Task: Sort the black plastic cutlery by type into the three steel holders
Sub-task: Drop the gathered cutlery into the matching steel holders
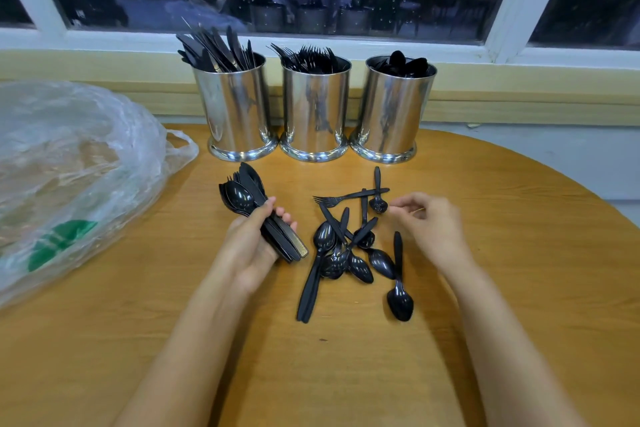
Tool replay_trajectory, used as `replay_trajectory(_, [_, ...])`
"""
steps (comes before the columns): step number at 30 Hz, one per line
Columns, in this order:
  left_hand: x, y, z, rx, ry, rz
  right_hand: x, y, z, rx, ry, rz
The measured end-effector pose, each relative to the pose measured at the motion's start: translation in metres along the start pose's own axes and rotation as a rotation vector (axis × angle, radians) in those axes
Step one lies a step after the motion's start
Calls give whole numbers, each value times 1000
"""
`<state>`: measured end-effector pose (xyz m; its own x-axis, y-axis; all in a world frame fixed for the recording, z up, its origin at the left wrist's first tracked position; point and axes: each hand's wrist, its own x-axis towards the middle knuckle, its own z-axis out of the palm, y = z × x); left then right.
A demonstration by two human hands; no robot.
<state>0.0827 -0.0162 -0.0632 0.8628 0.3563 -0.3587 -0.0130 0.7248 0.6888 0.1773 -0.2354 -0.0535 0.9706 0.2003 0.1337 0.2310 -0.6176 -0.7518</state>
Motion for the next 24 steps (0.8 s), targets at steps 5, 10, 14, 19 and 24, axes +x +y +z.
replay_trajectory(5, [1,-2,0,16,11,-15,5,13,-6,-114,-147,129])
replay_trajectory(10, [1,-2,0,19,19,-18,-4,2,4,-432,-196,126])
replay_trajectory(14, [1,-3,-1,26,25,-25,-8,-5,12,-397,-157,147])
replay_trajectory(19, [2,-3,-1,25,21,-33,-3,4,11,-302,-201,152])
replay_trajectory(24, [2,-3,-2,14,16,-37,3,0,-2,7,79,-44])
